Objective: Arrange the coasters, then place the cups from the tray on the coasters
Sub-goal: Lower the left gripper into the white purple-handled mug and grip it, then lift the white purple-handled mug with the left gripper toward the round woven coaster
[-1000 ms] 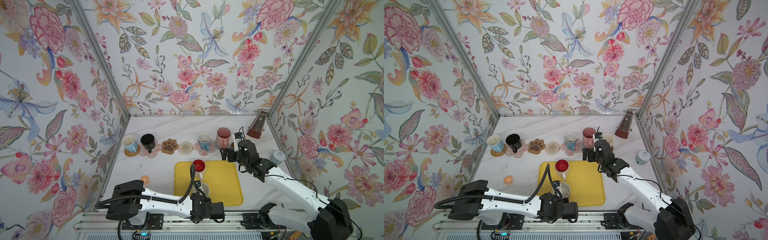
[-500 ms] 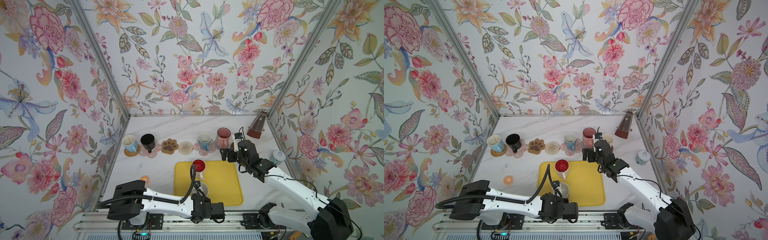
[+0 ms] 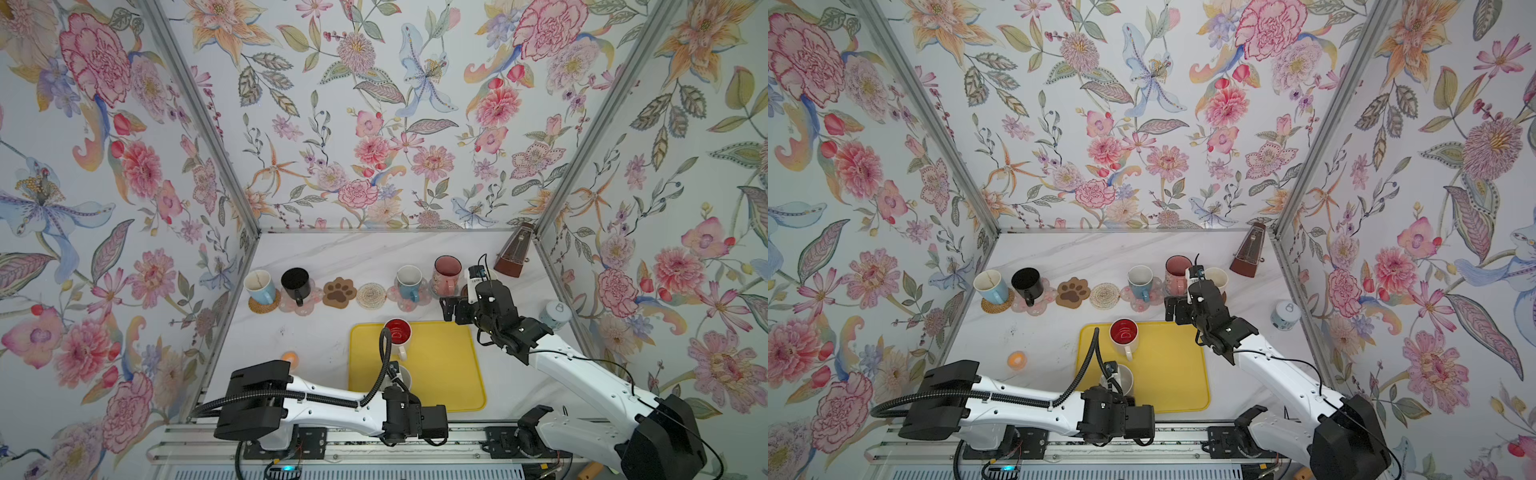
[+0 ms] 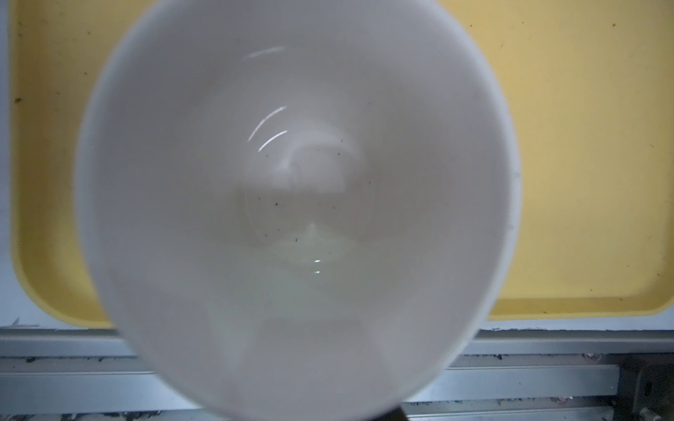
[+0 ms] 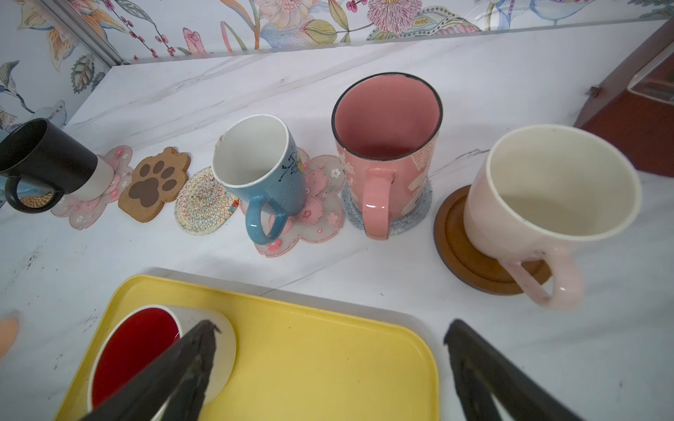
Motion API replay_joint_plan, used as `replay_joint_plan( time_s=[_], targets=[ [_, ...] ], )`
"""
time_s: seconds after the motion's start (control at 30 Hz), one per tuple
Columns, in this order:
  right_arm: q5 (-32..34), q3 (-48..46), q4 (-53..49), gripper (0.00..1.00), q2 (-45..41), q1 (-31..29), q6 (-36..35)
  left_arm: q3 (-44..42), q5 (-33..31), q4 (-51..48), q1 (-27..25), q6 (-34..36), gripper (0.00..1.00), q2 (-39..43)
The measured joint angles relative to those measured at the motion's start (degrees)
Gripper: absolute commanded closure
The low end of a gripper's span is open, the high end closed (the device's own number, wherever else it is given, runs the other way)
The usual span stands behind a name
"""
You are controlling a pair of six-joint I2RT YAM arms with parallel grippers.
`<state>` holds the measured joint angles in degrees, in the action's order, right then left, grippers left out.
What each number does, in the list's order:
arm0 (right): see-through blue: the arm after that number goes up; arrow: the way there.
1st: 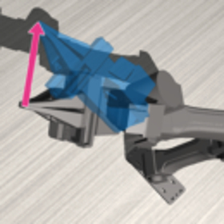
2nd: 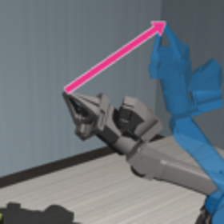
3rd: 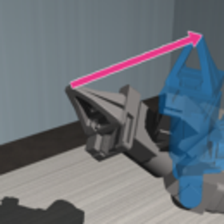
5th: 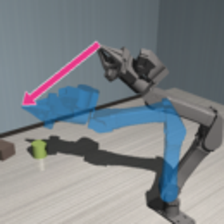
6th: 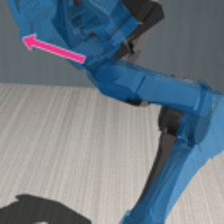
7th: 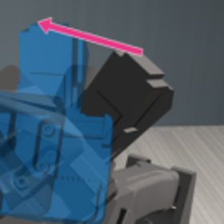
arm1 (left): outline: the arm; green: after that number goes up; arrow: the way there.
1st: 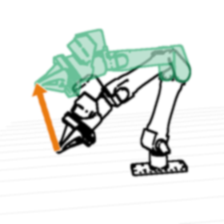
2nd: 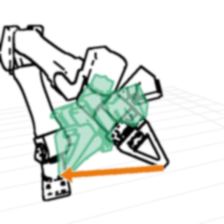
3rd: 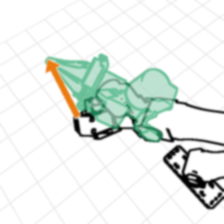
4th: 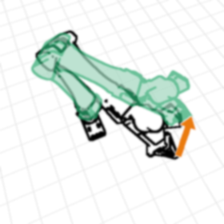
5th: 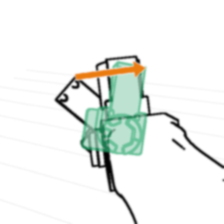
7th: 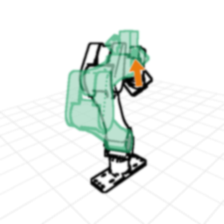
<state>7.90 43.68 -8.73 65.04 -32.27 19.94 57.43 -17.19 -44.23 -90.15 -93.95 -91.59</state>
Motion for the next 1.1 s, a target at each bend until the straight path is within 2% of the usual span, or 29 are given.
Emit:
replay_joint_plan(
  time_s=[0.3,0.77,0.93,1.1],
  targets=[
    [0.02,0.00,0.02,0.01,0.85,0.17,0.00,0.00,-0.44,-4.26,0.04,-0.52,1.00,1.27],
    [-0.02,0.02,-0.02,0.01,3.43,0.17,0.00,0.74,-7.80,-14.36,0.70,-1.44,1.00,13.92],
    [-0.02,0.20,-0.24,0.01,3.98,0.17,0.00,0.74,-10.54,-16.02,5.27,2.80,1.00,18.86],
    [0.00,1.16,-0.94,0.01,4.90,0.17,0.02,0.72,-11.54,-13.92,15.89,14.27,1.00,24.94]
  ],
)
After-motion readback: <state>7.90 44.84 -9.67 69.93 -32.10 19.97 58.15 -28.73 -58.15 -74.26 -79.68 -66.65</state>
